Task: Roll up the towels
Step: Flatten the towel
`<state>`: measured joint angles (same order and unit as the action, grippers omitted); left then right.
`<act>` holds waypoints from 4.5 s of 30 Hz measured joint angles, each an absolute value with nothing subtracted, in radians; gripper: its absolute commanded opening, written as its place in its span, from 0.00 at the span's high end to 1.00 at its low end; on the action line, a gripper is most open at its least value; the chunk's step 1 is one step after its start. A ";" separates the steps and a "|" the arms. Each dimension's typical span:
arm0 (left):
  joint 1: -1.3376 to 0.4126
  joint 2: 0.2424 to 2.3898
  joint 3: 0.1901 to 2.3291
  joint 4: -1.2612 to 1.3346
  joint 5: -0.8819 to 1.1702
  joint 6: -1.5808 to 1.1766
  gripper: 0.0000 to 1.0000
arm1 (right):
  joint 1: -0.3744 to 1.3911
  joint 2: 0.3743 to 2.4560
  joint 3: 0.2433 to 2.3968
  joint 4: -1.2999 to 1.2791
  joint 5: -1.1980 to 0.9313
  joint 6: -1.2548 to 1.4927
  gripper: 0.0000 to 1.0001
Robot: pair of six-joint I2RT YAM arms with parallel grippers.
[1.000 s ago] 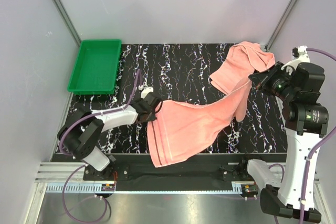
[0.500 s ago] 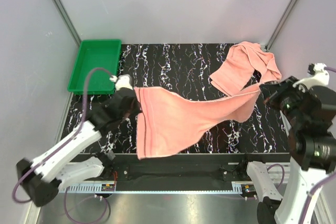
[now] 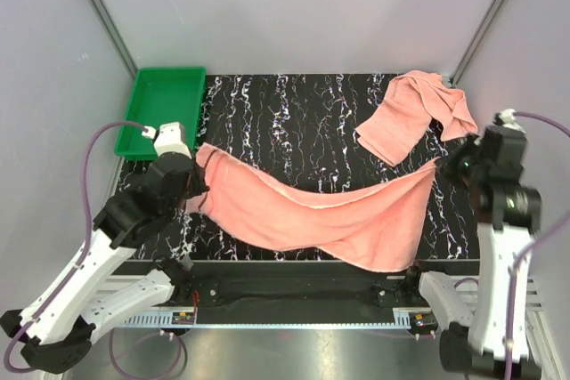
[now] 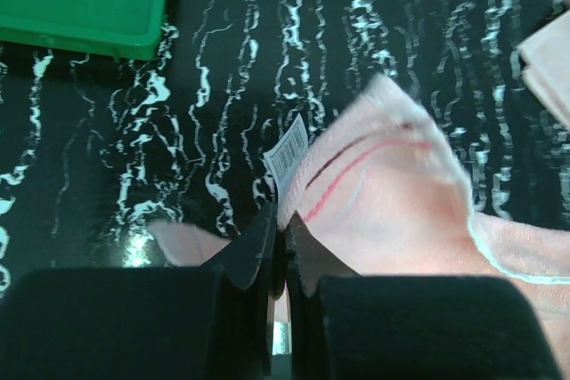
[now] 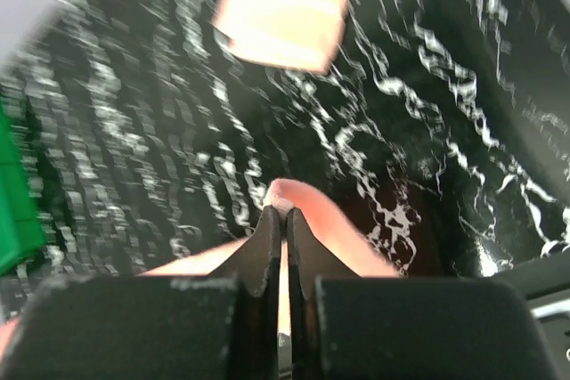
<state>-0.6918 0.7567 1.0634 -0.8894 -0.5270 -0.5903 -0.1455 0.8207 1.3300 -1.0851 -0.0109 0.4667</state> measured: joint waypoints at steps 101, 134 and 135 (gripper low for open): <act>-0.041 0.957 0.468 -0.244 0.163 -0.735 0.08 | -0.272 1.494 0.761 -0.738 -0.060 0.676 0.93; -0.136 0.872 0.383 -0.482 -0.020 -0.801 0.11 | -0.415 1.388 0.735 -0.586 -0.276 0.583 1.00; -0.146 0.873 0.383 -0.488 -0.043 -0.806 0.12 | -0.415 1.388 0.732 -0.580 -0.289 0.583 1.00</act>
